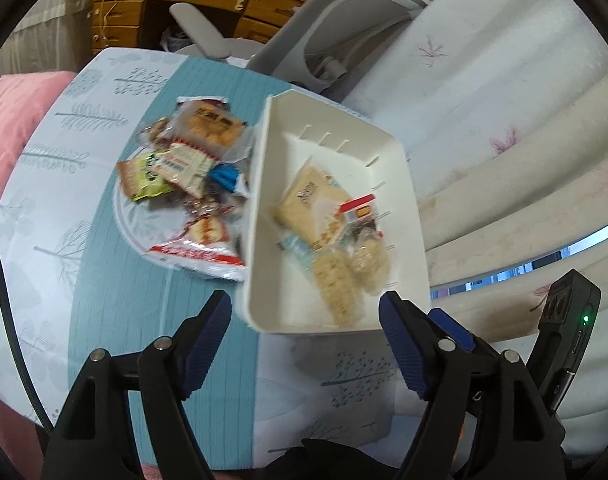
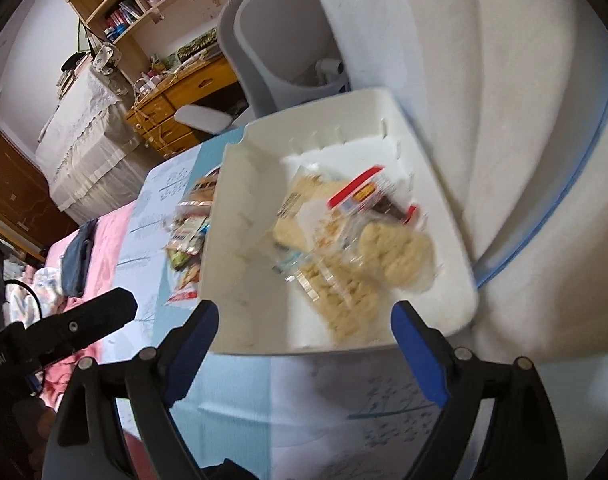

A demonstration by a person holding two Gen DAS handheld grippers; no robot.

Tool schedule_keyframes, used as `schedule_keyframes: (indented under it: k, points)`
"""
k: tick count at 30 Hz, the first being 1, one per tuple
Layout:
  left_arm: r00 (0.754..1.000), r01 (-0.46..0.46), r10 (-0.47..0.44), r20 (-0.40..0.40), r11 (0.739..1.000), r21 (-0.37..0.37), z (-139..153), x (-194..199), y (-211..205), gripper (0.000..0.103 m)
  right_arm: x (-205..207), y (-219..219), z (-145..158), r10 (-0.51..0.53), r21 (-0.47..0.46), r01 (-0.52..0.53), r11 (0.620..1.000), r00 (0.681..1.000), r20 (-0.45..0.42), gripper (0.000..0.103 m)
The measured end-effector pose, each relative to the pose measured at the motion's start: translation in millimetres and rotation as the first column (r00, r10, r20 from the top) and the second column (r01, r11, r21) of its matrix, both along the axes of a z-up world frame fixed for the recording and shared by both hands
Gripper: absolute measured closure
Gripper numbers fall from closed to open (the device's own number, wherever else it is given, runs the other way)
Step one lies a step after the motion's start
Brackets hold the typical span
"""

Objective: Organize snacks
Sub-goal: 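Carry both crispy rice packets into the white tray and open both tools, then withdraw both tools from the tray back toward the remaining snack pile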

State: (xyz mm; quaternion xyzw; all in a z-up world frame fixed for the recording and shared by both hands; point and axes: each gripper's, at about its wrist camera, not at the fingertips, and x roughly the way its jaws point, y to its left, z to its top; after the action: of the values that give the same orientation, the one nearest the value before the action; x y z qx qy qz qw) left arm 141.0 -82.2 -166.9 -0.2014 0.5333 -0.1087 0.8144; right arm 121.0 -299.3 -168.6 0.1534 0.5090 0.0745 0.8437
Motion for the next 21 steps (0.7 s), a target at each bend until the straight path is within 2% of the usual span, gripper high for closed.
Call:
schedule_keyframes:
  k: [5,13,21]
  points:
    - [0.999,-0.015,0.015,-0.033,1.000,0.006,-6.5,-5.6,27.0,0.028,-1.8,21.9,-6.1,0.009,0.026,-0.008,1.000,0.999,-0.031,0.014]
    - [0.998,-0.007,0.008,-0.058,1.000,0.020,-6.7,-10.0,76.9,0.028,-6.2,61.4,-12.9,-0.038,0.077,0.045,0.996,0.996,-0.080,0.014]
    - [0.995,0.069,-0.066,-0.075,0.997,0.038,-7.3,-8.1,126.1,0.028,-16.0,104.0,-19.0,-0.131,0.109,0.145,0.983,0.983,-0.126,0.014]
